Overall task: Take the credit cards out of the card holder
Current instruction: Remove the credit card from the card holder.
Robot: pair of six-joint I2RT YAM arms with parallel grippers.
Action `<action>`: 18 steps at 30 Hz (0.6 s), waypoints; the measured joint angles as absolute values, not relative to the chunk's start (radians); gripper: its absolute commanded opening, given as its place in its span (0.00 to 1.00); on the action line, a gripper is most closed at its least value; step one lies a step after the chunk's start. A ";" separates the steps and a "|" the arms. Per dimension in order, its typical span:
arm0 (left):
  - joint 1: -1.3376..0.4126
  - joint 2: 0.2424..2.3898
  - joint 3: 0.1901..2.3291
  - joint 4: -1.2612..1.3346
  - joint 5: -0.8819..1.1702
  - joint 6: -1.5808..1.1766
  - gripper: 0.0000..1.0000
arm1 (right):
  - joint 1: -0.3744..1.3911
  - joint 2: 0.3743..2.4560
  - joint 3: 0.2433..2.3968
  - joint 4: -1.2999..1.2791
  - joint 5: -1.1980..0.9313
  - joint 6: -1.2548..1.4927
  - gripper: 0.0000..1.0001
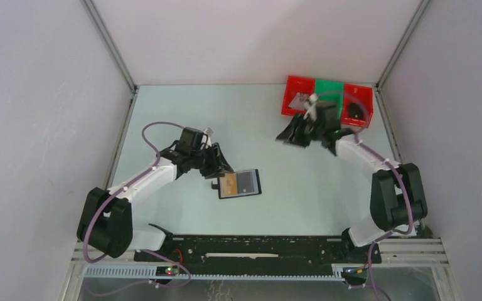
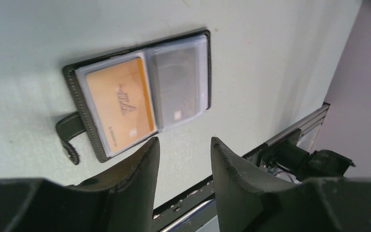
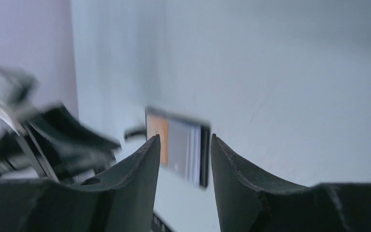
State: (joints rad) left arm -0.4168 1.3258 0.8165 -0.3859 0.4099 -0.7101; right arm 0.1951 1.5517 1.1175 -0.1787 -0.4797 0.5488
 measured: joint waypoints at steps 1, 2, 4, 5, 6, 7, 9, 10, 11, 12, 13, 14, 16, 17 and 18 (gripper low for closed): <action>-0.415 1.326 0.809 -0.385 0.394 -0.715 0.48 | 0.254 1.552 1.050 -0.152 -0.500 0.572 0.52; -0.410 1.326 0.801 -0.382 0.384 -0.719 0.48 | 0.302 1.554 0.995 -0.140 -0.511 0.593 0.52; -0.396 1.325 0.780 -0.377 0.363 -0.727 0.48 | 0.400 1.554 0.900 -0.120 -0.518 0.634 0.53; -0.389 1.325 0.769 -0.375 0.355 -0.728 0.48 | 0.453 1.556 0.860 -0.109 -0.518 0.657 0.53; -0.382 1.324 0.755 -0.375 0.345 -0.732 0.48 | 0.490 1.560 0.837 -0.097 -0.518 0.674 0.53; -0.378 1.323 0.743 -0.374 0.340 -0.733 0.48 | 0.524 1.567 0.819 -0.080 -0.517 0.693 0.53; -0.373 1.323 0.714 -0.367 0.327 -0.734 0.48 | 0.569 1.587 0.808 -0.047 -0.505 0.728 0.53; -0.373 1.325 0.701 -0.360 0.324 -0.734 0.47 | 0.580 1.595 0.808 -0.030 -0.498 0.742 0.53; -0.373 1.330 0.689 -0.350 0.324 -0.734 0.47 | 0.590 1.603 0.808 -0.007 -0.490 0.753 0.53; -0.373 1.340 0.679 -0.337 0.324 -0.735 0.47 | 0.598 1.610 0.808 0.014 -0.480 0.765 0.53; -0.373 1.355 0.670 -0.321 0.325 -0.735 0.47 | 0.608 1.621 0.808 0.039 -0.470 0.776 0.53; -0.373 1.369 0.664 -0.311 0.324 -0.735 0.47 | 0.612 1.628 0.808 0.053 -0.464 0.783 0.53; -0.373 1.396 0.651 -0.294 0.324 -0.735 0.47 | 0.623 1.650 0.808 0.080 -0.443 0.801 0.53; -0.373 1.403 0.648 -0.293 0.324 -0.735 0.47 | 0.627 1.663 0.808 0.090 -0.435 0.810 0.53; -0.373 1.409 0.645 -0.291 0.322 -0.735 0.47 | 0.632 1.674 0.808 0.100 -0.427 0.815 0.53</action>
